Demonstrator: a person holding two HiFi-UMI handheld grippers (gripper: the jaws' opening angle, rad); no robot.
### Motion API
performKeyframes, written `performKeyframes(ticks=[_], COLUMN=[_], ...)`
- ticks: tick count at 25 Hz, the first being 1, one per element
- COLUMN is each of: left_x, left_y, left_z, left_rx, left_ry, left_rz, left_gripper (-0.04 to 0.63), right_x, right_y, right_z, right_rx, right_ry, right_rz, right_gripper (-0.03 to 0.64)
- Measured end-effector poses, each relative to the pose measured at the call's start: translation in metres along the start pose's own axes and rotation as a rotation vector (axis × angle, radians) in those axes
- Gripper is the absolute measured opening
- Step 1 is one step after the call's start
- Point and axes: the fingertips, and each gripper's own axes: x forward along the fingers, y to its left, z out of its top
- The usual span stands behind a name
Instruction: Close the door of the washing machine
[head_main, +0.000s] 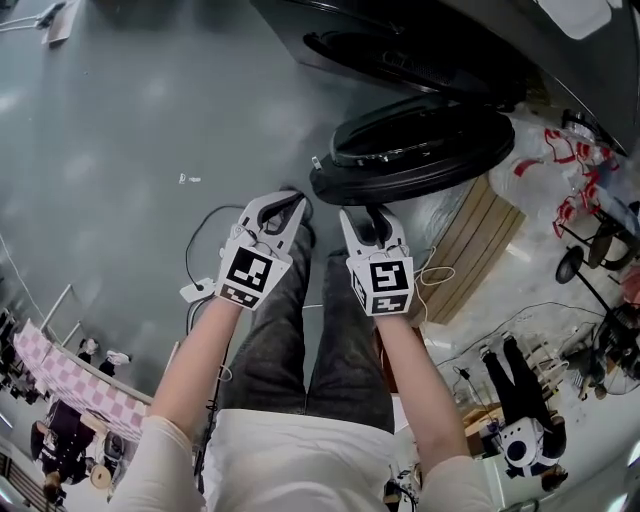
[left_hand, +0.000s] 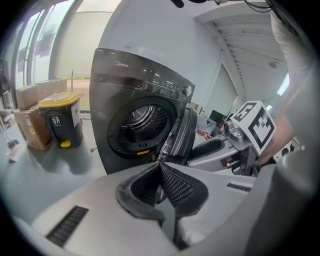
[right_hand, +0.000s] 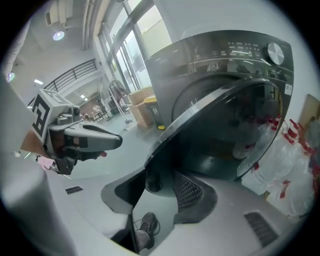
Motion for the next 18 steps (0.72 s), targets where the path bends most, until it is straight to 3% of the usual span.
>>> performKeyframes(ticks=[7,18], left_x=[-0.009,-0.009], left_y=[0.03,0.062], left_z=[0.017,0.045], left_rx=[-0.021,-0.051], left_ry=[-0.032,-0.082], left_rz=[0.026,0.065], left_gripper=[0.009,0.009], right_x=[0.02,0.054], right_y=[-0.02,-0.048], right_z=[0.057,0.127], right_rx=[0.046,0.043], right_ry=[-0.096,-0.176], right_rz=[-0.094,-0.16], right_gripper=[0.176,0.176])
